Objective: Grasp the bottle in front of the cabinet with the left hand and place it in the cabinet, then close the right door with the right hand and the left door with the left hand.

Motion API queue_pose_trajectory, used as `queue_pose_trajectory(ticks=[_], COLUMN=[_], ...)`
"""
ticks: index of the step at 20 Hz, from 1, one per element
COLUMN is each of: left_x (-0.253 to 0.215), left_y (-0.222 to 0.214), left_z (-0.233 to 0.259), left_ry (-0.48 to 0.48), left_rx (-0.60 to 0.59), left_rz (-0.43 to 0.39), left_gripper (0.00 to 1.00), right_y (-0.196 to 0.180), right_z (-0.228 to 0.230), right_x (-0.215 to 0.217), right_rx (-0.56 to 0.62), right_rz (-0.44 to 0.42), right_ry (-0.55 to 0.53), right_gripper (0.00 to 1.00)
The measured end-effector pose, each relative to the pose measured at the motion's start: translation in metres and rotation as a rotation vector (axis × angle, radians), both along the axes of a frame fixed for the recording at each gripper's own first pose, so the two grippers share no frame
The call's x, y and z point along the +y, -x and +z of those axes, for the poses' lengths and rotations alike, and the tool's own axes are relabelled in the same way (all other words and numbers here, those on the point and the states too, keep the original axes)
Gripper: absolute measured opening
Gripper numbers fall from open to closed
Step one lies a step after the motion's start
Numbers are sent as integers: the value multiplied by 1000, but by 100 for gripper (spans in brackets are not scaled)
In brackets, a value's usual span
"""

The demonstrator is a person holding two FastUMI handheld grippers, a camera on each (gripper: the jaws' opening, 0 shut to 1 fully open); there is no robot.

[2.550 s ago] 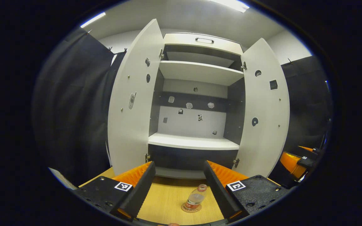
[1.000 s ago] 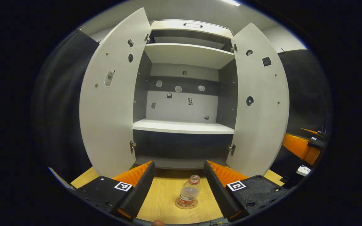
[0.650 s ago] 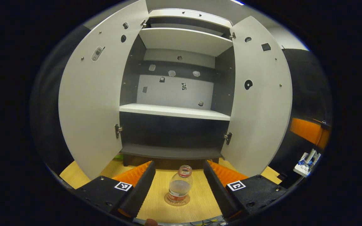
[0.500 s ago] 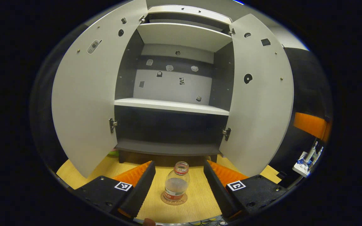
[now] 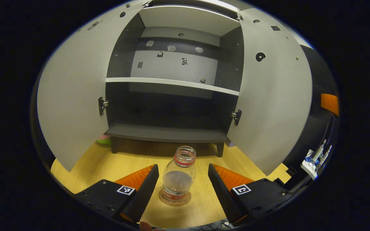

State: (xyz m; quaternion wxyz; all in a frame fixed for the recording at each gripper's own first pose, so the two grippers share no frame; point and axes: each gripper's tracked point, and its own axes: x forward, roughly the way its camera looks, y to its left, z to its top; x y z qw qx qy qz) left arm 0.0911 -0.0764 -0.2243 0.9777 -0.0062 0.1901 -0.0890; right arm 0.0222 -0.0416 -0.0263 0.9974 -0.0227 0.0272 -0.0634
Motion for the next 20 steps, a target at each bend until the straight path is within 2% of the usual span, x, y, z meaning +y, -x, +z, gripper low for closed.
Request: queue_pose_trajectory(ticks=[9, 16, 18, 20], left_x=[-2, 3, 4, 6], left_y=[-5, -8, -8, -8], left_z=[-48, -79, -80, -74], left_ry=[-15, -67, -61, -69], left_rx=[94, 141, 152, 136], left_rz=[-9, -13, -15, -8], left_gripper=[95, 94, 91, 83], right_y=[2, 4, 6, 6], right_z=[-8, -18, -20, -21], right_x=[-10, -13, -15, -16], right_rx=[26, 49, 58, 59], right_rz=[-40, -51, -56, -55], right_ry=[4, -1, 2, 0], right_gripper=[98, 98, 98, 98])
